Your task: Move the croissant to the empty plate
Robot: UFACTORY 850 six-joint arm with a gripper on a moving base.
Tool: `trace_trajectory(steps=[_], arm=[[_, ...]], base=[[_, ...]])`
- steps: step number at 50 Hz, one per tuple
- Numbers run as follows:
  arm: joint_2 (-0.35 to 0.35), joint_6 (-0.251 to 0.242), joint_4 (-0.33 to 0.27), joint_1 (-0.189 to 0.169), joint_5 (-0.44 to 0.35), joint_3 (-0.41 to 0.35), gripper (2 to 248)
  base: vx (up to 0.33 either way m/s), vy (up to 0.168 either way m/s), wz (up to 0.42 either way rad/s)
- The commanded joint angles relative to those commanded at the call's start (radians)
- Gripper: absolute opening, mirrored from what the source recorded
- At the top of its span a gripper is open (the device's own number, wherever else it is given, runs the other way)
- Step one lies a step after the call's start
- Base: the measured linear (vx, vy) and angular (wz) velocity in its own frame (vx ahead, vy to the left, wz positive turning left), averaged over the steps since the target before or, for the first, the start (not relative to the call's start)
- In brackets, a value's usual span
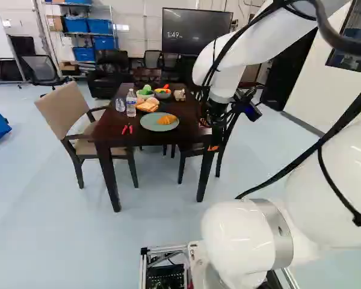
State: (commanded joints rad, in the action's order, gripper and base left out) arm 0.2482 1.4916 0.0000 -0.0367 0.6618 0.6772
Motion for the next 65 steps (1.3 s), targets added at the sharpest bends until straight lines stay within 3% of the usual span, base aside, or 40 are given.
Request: trace_trajectory(steps=[33, 65], arm=[[0.001, -0.029, 0.0, 0.001, -0.03, -0.011, 247], [0.003, -0.165, 0.0, 0.004, -0.17, -0.065, 247]], base=[[-0.009, -0.001, 0.0], [0.0, 0.0, 0.0]])
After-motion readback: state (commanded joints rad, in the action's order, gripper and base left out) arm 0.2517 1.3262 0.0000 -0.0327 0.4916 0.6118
